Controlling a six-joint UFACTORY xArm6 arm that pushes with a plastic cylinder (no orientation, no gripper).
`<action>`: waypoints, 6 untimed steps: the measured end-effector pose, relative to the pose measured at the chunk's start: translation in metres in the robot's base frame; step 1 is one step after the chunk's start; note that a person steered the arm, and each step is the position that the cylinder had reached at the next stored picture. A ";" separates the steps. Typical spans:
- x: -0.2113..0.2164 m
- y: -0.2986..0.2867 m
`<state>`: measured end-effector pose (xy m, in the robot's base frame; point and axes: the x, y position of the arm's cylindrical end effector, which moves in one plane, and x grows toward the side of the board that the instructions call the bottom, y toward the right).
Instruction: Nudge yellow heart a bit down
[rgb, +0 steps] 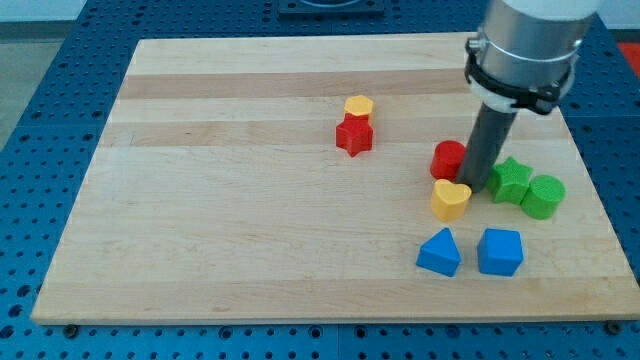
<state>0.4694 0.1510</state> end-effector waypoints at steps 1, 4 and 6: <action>-0.016 -0.005; -0.058 -0.041; -0.070 -0.049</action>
